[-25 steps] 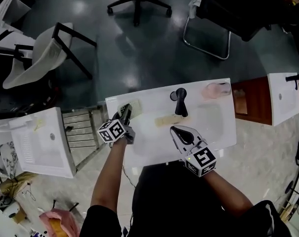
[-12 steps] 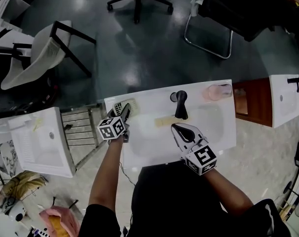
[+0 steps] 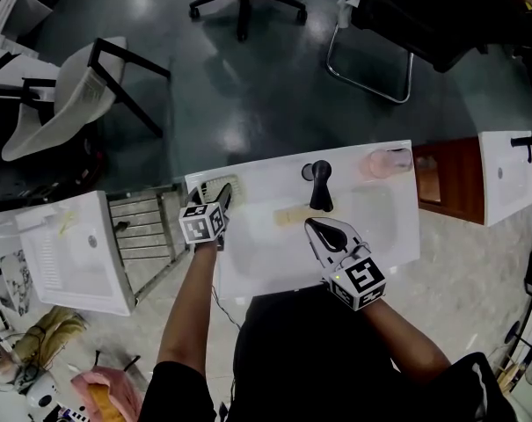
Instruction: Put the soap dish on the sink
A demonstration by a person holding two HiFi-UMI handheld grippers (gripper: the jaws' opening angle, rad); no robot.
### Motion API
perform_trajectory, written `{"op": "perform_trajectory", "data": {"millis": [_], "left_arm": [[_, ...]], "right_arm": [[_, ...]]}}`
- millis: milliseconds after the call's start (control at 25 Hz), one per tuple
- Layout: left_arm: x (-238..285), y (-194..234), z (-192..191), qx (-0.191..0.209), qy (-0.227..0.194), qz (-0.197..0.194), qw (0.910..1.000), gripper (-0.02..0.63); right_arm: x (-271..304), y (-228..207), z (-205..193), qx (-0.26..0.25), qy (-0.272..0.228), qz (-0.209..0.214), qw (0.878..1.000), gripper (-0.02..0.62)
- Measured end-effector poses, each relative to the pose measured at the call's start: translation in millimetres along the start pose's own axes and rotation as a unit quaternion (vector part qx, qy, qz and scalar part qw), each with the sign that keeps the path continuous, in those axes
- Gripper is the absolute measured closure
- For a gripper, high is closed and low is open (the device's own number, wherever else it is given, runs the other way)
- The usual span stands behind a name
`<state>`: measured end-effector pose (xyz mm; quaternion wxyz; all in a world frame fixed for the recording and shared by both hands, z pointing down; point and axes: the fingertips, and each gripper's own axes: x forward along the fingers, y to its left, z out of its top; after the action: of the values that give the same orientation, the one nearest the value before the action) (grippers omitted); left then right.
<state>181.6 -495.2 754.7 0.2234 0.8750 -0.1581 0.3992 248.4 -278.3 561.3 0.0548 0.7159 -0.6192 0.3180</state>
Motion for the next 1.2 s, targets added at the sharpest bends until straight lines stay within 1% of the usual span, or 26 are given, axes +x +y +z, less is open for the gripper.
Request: {"op": "perform_trajectory", "data": {"millis": [80,160,360,480,600,800,920,1040,1200], "left_arm": [[-3,5,2,0.013,0.001,0.018,0.9997,0.318],[-5,9,3,0.017,0.001,0.032,0.9993,0.307],[-8,23,0,0.015,0.002,0.056,0.9983,0.282],[-10,28,0,0.027,0.002,0.068,0.9973,0.27],[-12,32,1,0.032,-0.002,0.075,0.9967,0.263],[-17,40,-3,0.02,-0.004,0.084,0.9963,0.257],[-21,42,-5,0.028,-0.008,0.084,0.996,0.25],[-24,42,-9,0.035,-0.01,0.083,0.9959,0.239],[-31,50,-14,0.03,-0.014,0.089,0.9955,0.236]], "right_arm": [[-1,-2,-1,0.0,0.0,-0.005,1.0,0.597],[-4,-7,-1,0.006,-0.004,-0.014,1.0,0.597],[-13,-14,-8,0.02,-0.009,-0.029,0.999,0.597],[-22,-14,-16,0.02,-0.006,-0.035,0.999,0.597],[-31,-13,-22,0.02,-0.005,-0.043,0.999,0.597],[-47,-8,-26,0.016,-0.013,-0.056,0.998,0.597],[-60,-3,-32,0.015,-0.016,-0.064,0.998,0.597],[-73,5,-41,0.013,-0.014,-0.071,0.997,0.597],[-86,19,-49,0.011,-0.013,-0.078,0.997,0.597]]}}
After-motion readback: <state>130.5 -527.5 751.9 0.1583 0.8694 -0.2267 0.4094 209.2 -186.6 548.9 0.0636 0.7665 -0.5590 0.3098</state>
